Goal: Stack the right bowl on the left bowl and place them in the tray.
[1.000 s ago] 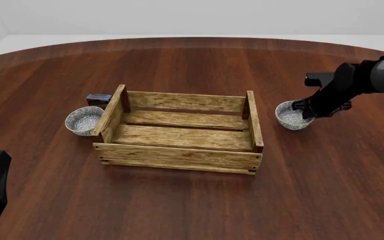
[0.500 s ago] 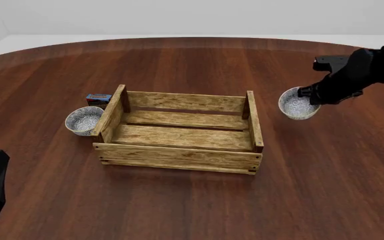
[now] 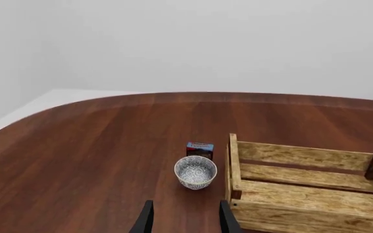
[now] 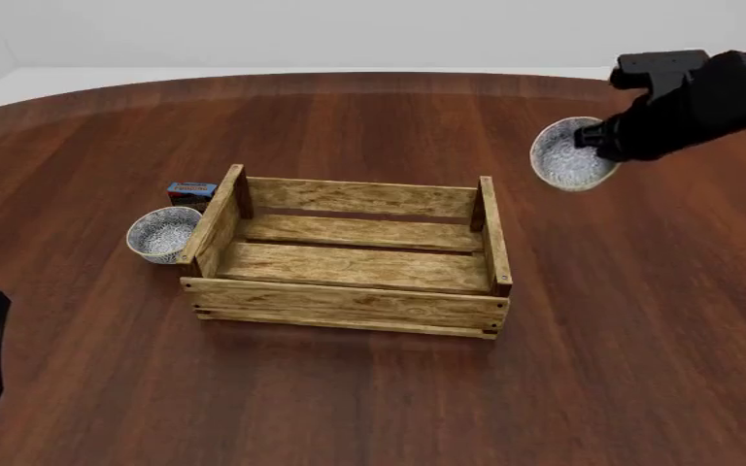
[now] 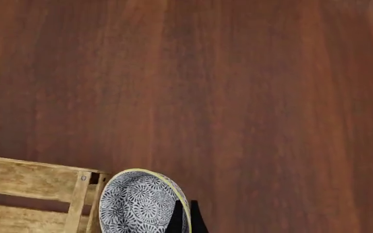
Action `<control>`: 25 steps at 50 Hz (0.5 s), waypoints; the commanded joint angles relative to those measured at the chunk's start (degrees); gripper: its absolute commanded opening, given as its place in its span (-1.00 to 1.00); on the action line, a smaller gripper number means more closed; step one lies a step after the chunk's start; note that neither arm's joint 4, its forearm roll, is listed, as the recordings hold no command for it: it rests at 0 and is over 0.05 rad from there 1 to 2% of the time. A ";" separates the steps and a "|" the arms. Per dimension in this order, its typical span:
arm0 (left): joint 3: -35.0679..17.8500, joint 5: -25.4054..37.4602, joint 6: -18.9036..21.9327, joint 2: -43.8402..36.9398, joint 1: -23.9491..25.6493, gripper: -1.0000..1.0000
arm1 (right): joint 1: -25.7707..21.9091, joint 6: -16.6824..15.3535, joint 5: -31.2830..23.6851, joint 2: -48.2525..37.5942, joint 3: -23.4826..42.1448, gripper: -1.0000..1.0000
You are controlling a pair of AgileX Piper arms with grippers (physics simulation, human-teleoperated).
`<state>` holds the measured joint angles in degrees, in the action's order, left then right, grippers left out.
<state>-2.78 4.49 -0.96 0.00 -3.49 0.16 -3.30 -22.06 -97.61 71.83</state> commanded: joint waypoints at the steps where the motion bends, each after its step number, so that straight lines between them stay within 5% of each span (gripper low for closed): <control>1: -0.83 -0.03 0.66 -0.20 0.97 1.00 | -4.83 0.42 0.10 12.10 -3.52 -1.00; 25: -2.54 0.98 1.32 -0.24 1.27 1.00 | -17.82 5.05 -0.74 20.41 -4.13 -1.00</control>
<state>-5.18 5.87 -0.19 0.00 -3.18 -13.18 -0.11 -23.62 -86.37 71.92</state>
